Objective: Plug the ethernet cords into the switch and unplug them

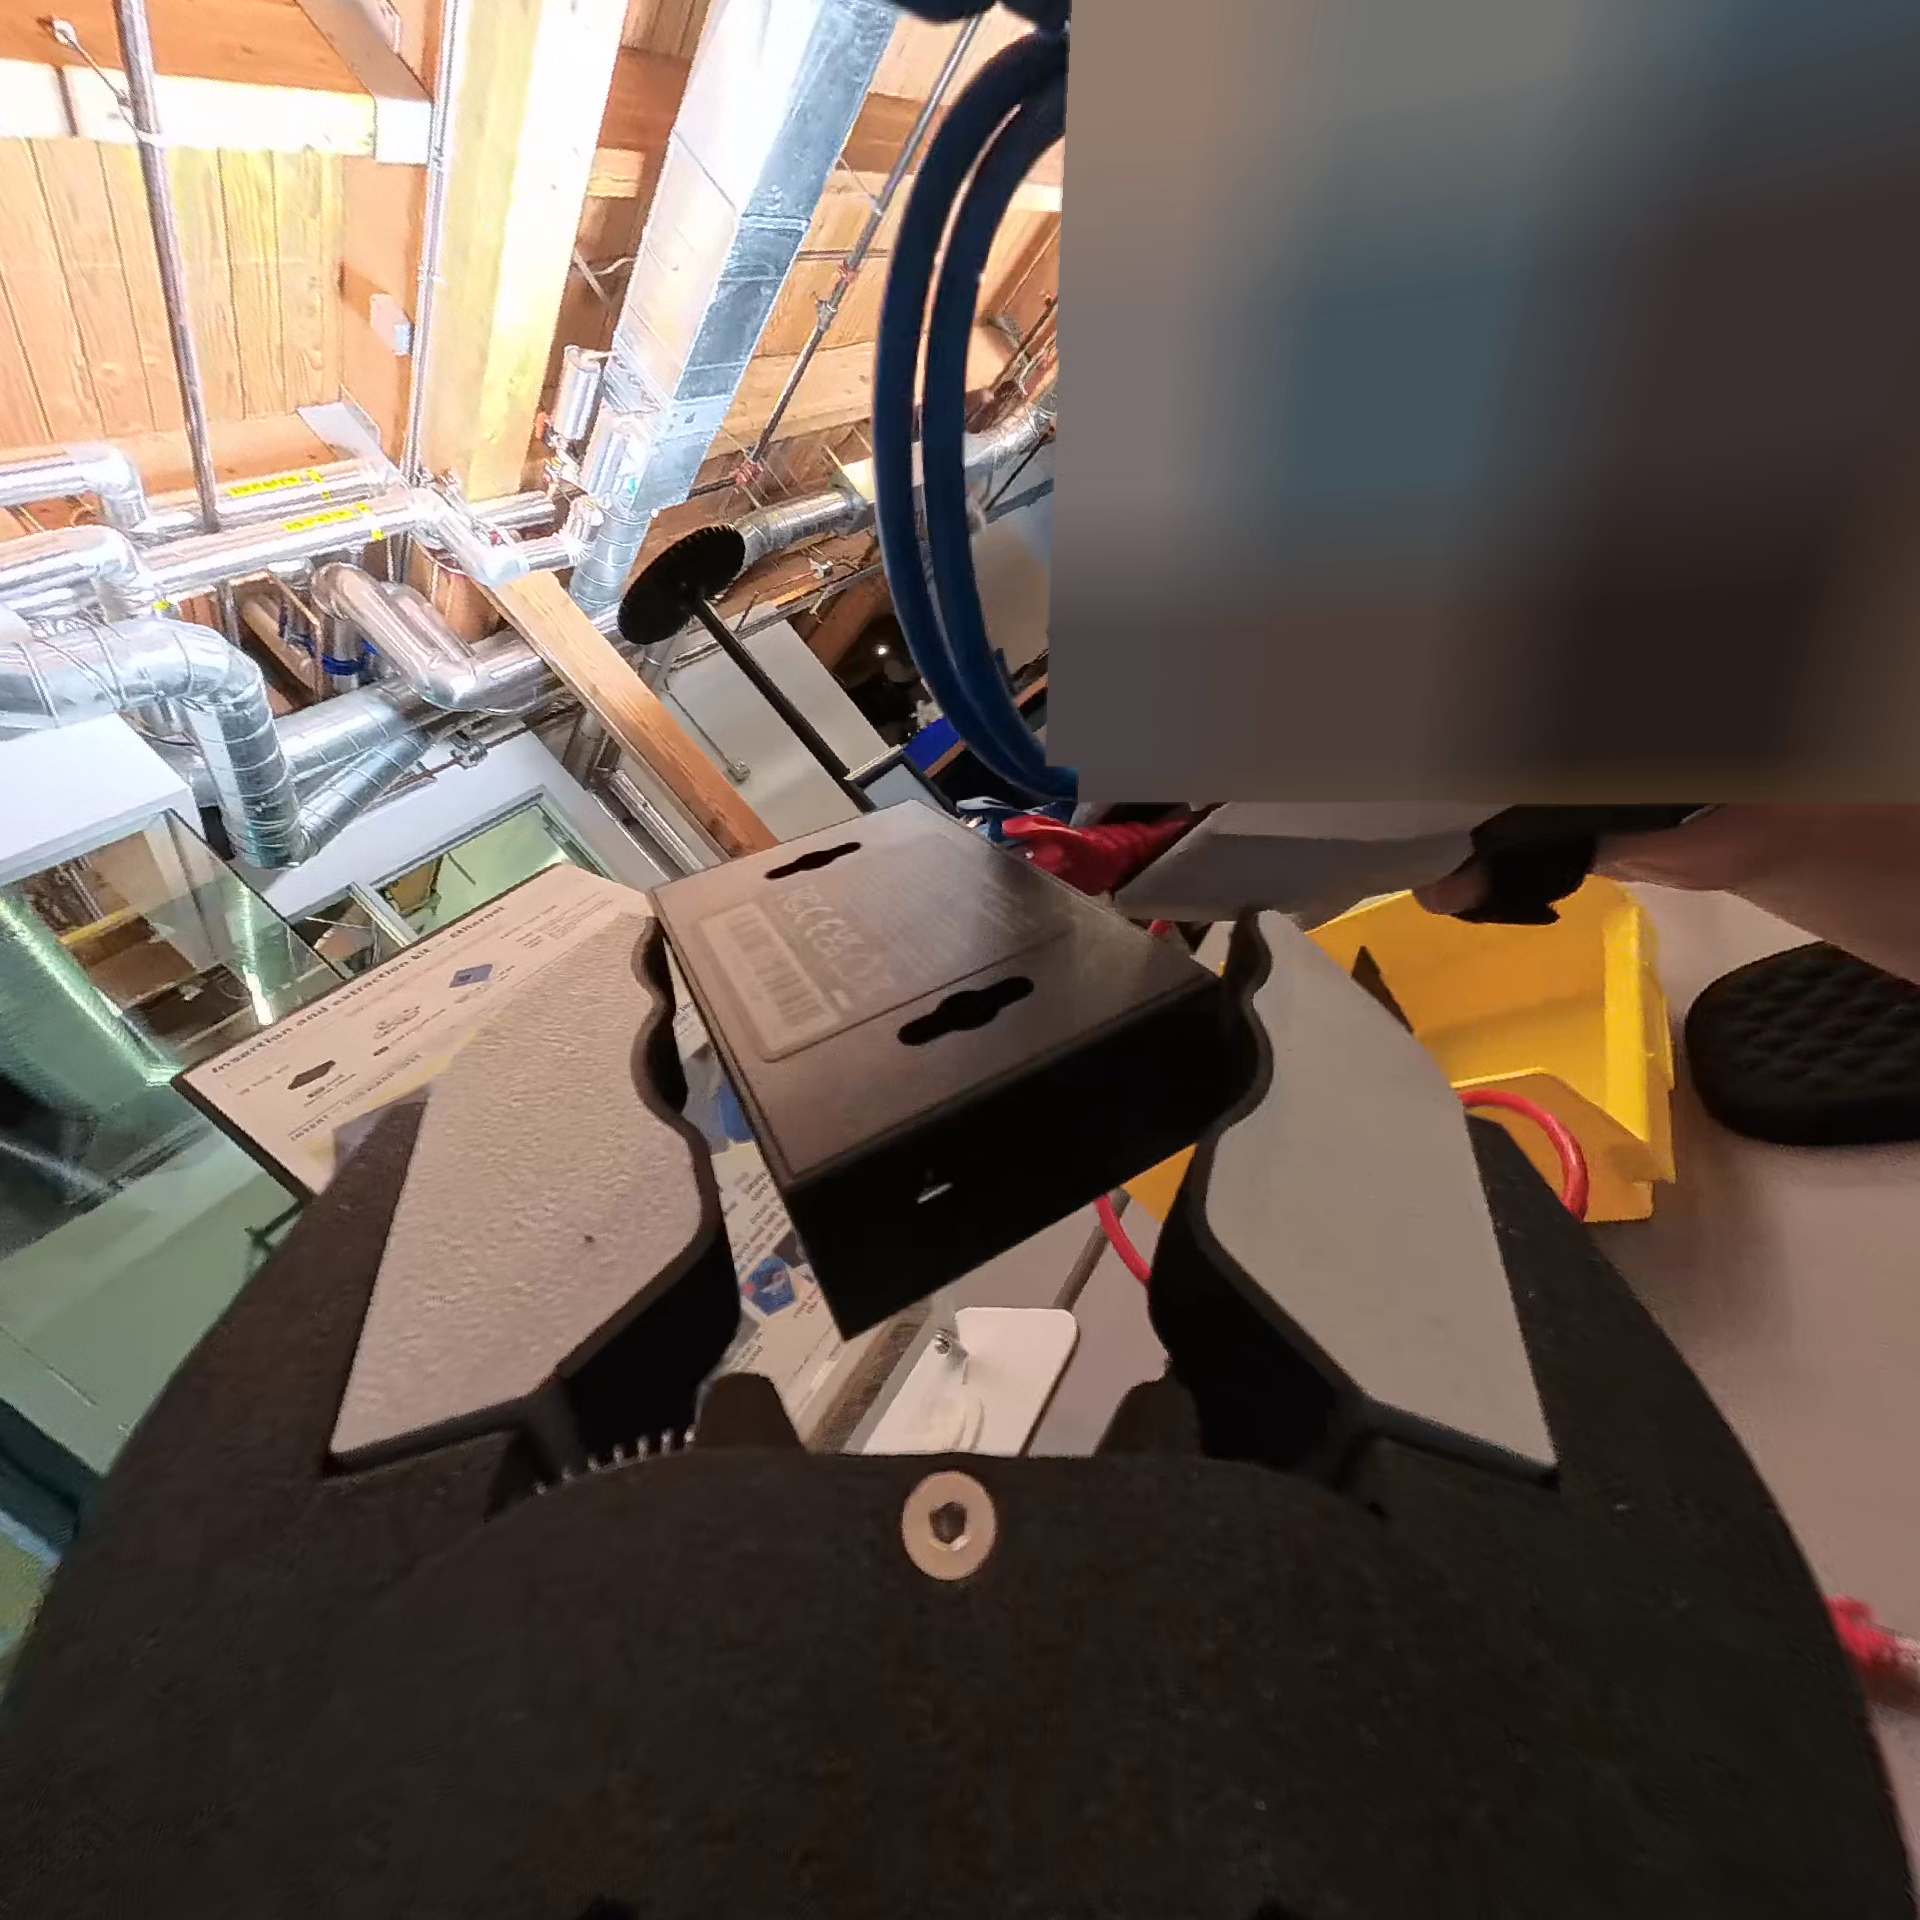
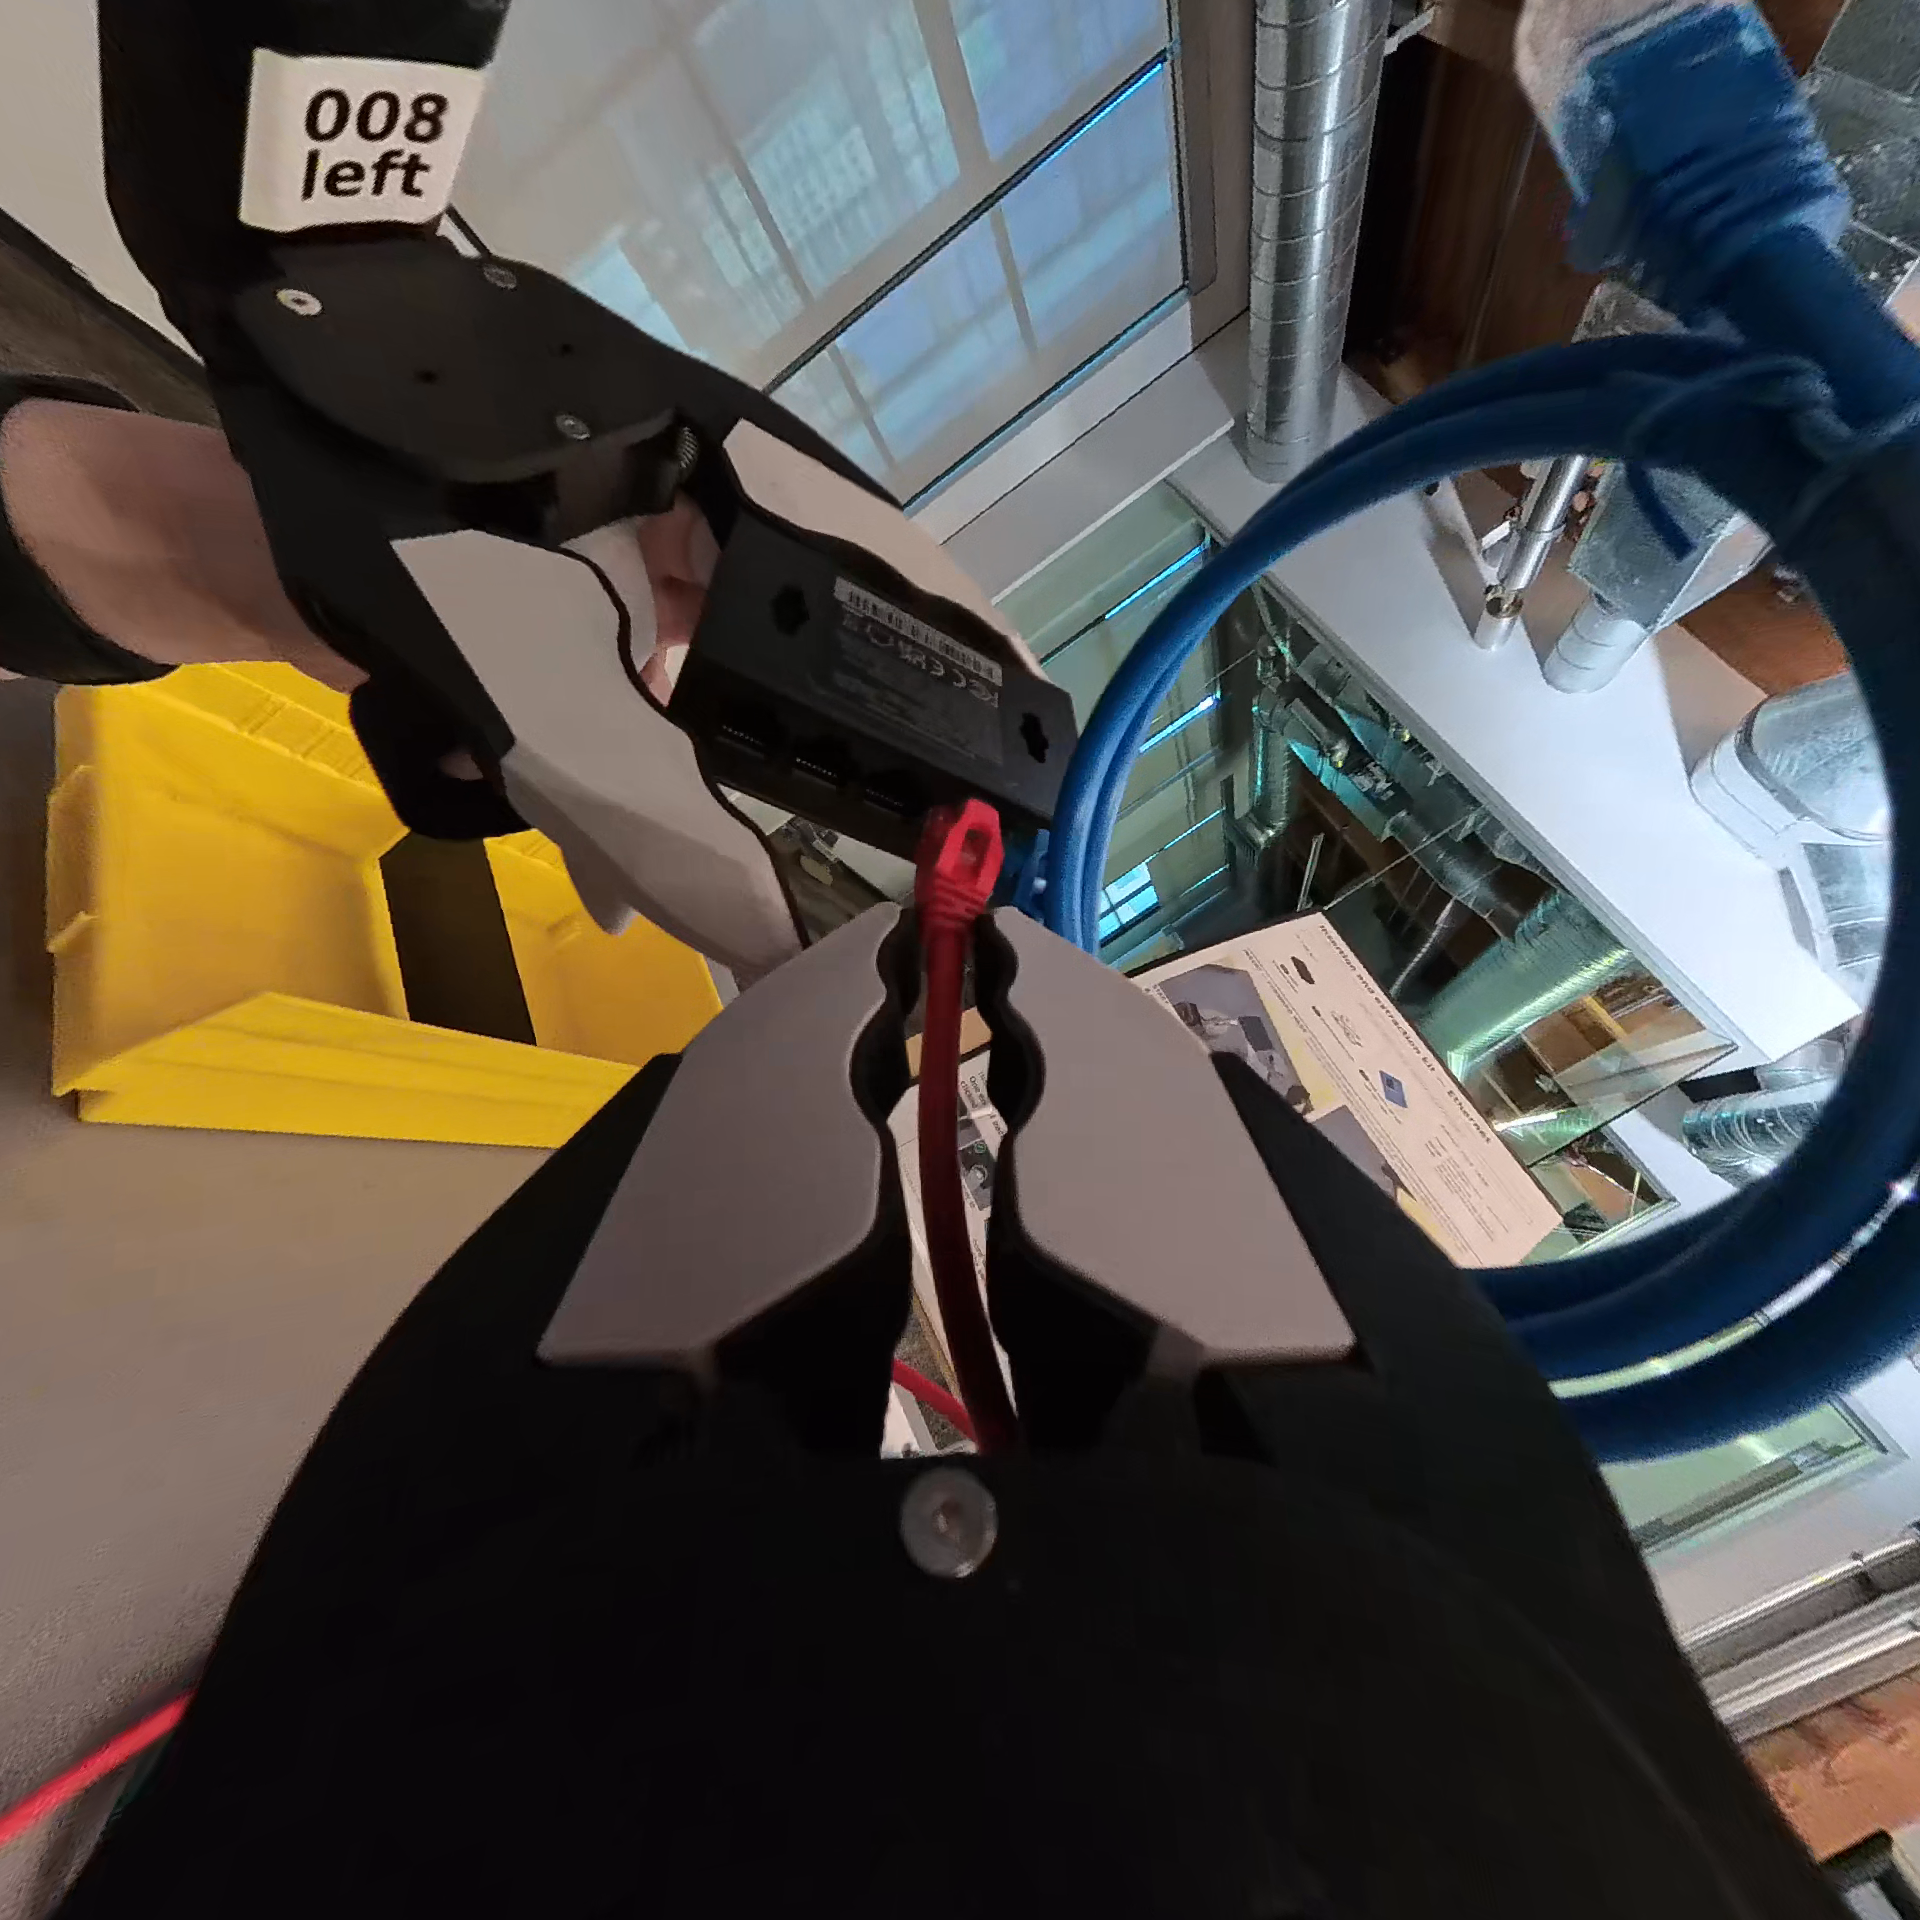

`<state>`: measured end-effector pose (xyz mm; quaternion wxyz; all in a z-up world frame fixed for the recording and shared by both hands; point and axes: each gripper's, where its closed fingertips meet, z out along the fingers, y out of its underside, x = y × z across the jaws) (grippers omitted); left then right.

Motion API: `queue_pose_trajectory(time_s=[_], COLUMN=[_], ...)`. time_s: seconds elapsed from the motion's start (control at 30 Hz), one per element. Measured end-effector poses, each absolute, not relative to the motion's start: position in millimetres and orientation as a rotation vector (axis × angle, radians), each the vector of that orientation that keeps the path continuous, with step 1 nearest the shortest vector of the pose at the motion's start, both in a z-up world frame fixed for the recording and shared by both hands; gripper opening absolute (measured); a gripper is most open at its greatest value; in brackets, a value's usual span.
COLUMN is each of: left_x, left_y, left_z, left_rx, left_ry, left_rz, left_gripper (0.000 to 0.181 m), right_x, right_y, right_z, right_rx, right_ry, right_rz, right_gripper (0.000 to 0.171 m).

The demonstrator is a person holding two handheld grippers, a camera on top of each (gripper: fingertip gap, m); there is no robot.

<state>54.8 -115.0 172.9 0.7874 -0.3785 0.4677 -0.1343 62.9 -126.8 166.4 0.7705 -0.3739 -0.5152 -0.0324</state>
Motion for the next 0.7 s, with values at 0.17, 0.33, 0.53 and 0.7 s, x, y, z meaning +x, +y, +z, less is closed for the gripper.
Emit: queue_pose_trajectory(time_s=[0.17,0.33,0.53,0.7], left_x=[54,53,53,54], left_y=[-120,-140,-141,-142], left_z=[177,187,189,189], left_rx=[-0.742,-0.575,-0.571,-0.561], left_ry=[1.0,0.962,0.937,0.929], left_rz=[-0.222,-0.149,-0.132,-0.131], left_gripper=[0.099,0.099,0.096,0.094], right_x=[62,63,65,66], right_y=[-130,-146,-148,-149], right_z=[168,175,177,178], right_rx=[-0.779,-0.696,-0.686,-0.678], right_ry=[-1.116,-1.125,-1.119,-1.12], right_rz=[-0.079,-0.098,-0.116,-0.134], right_gripper=[0.011,0.011,0.01,0.011])
